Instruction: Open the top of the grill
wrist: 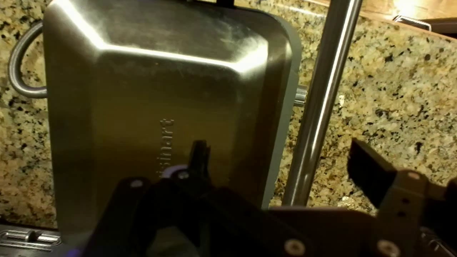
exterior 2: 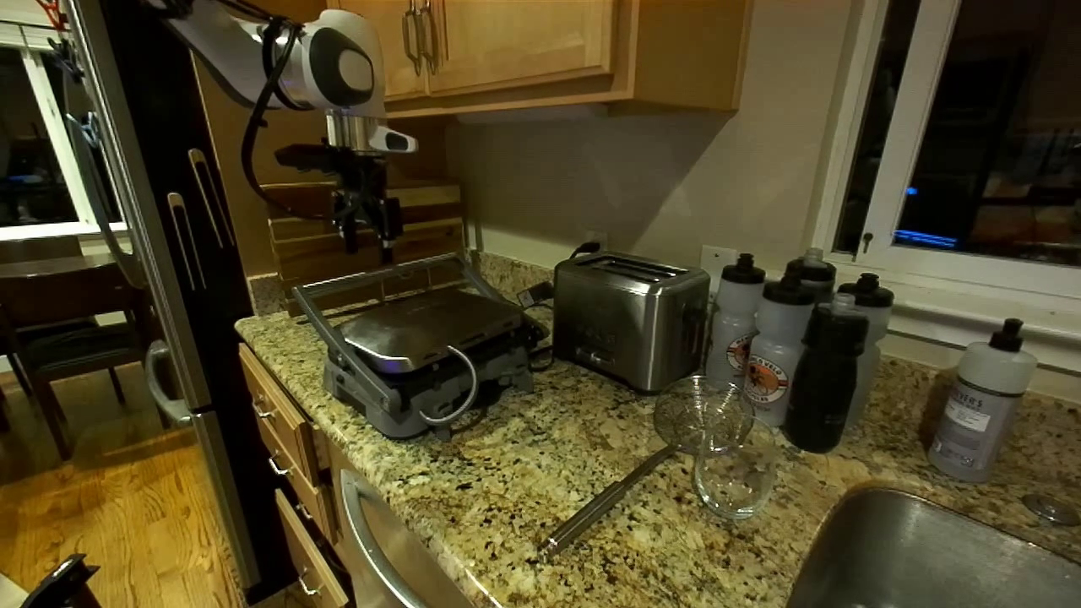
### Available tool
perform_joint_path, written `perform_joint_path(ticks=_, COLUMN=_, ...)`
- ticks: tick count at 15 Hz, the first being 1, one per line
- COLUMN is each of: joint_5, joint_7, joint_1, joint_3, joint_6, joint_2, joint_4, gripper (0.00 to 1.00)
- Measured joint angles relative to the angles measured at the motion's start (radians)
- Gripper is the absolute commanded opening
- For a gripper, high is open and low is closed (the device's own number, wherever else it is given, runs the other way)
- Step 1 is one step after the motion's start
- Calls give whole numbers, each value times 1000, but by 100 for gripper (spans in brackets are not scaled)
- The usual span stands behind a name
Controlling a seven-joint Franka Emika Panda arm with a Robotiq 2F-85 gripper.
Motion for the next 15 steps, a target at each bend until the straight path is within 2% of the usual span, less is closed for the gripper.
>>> perform_joint_path(ticks=6, joint_5=32, joint_7=30, joint_1=11, joint_3=0, joint_6=0, joint_2=85, joint_4=72, gripper=100)
perform_joint_path(ticks=11, joint_5=36, joint_7=35, joint_1=18, joint_3=0, joint_6=4, joint_2=113, joint_4=86, gripper=100)
perform_joint_path(ticks=12, joint_5=36, joint_7=35, joint_1=19, joint_3=-1, joint_6=6, joint_2=115, joint_4=86, gripper=92)
perform_joint_path(ticks=13, joint_5=36, joint_7=35, joint_1=19, joint_3=-1, joint_6=7, joint_2=117, joint_4=86, gripper=73)
perform_joint_path(ticks=15, joint_5=37, joint_7=35, joint_1=20, joint_3=-1, joint_6=10, joint_2=122, joint_4=86, gripper=61)
